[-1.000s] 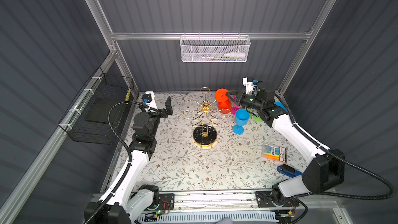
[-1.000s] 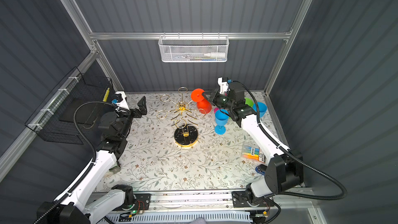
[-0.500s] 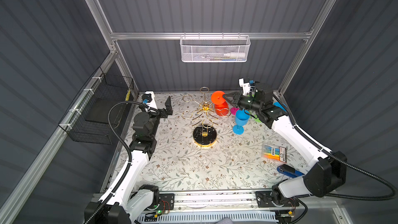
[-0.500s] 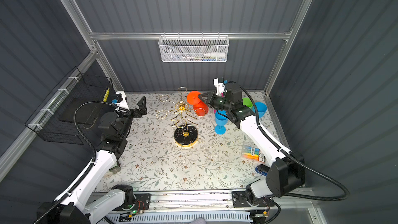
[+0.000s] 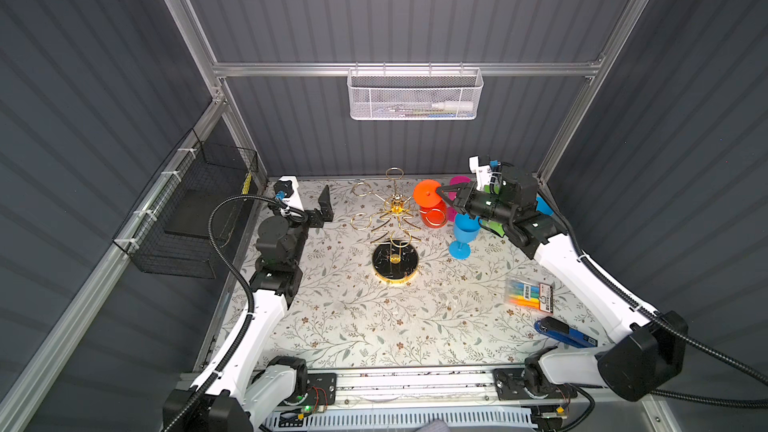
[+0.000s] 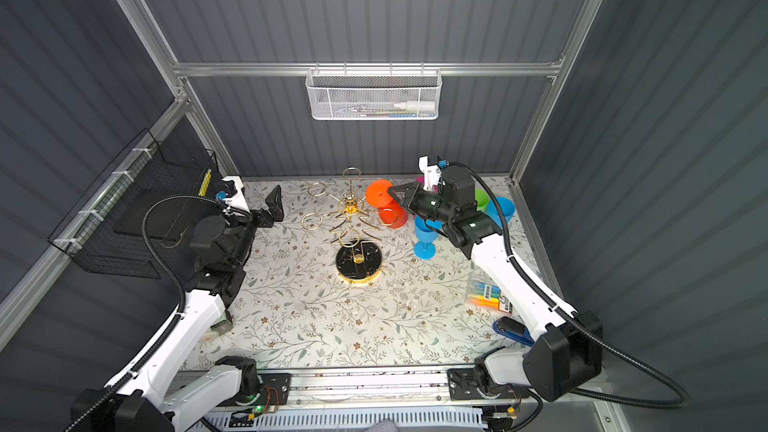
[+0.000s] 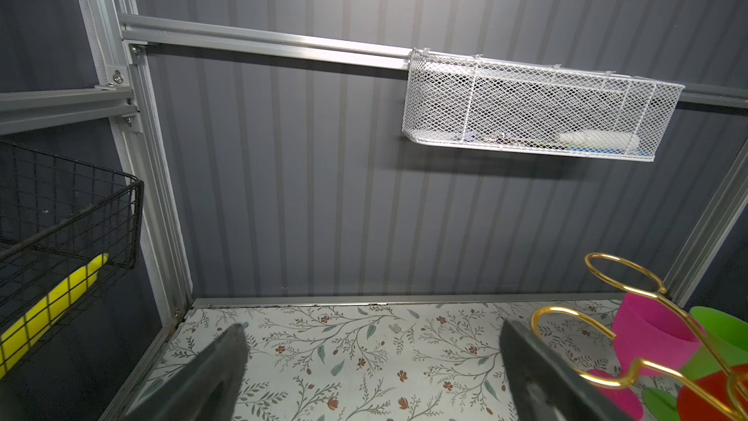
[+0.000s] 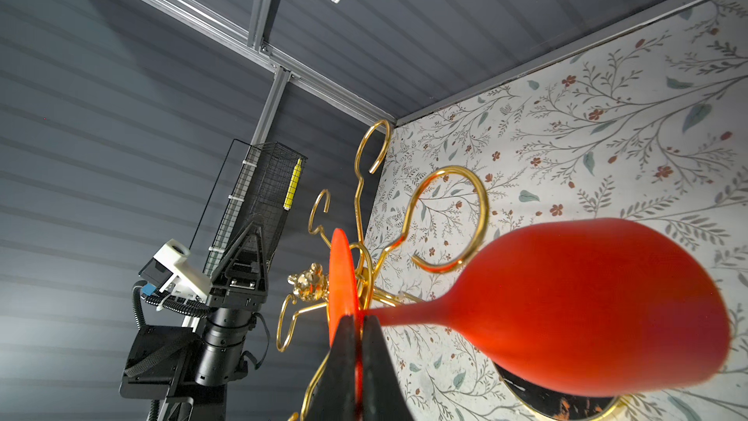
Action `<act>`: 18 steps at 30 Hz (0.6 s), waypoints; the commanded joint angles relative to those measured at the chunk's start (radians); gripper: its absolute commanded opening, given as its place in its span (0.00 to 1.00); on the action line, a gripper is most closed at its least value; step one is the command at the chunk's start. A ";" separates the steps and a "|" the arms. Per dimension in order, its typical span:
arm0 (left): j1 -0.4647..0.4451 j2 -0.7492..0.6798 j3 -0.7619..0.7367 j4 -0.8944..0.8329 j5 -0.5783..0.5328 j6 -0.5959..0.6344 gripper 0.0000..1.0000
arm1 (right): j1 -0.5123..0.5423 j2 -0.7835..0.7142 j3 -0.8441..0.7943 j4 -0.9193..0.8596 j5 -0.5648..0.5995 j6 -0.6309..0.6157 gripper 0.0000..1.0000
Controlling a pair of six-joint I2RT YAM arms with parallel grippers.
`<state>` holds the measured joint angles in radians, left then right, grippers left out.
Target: Take the wine glass off the wine glass rack
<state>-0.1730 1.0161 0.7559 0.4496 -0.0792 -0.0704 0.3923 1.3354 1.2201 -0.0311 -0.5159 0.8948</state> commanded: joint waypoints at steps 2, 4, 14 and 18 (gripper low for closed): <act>0.006 -0.025 -0.009 0.013 -0.004 -0.001 0.99 | -0.018 -0.058 -0.018 -0.015 0.036 -0.029 0.00; 0.007 -0.027 -0.007 0.016 0.000 -0.015 0.99 | -0.035 -0.088 -0.023 -0.034 0.052 -0.042 0.00; 0.007 0.034 0.156 -0.044 0.264 -0.228 0.89 | -0.131 -0.273 -0.002 -0.172 0.119 -0.148 0.00; 0.007 0.119 0.307 -0.060 0.586 -0.391 0.82 | -0.135 -0.317 0.052 -0.230 0.141 -0.245 0.00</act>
<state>-0.1703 1.0985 0.9657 0.3893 0.2333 -0.3077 0.2604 1.0435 1.2209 -0.2131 -0.4011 0.7502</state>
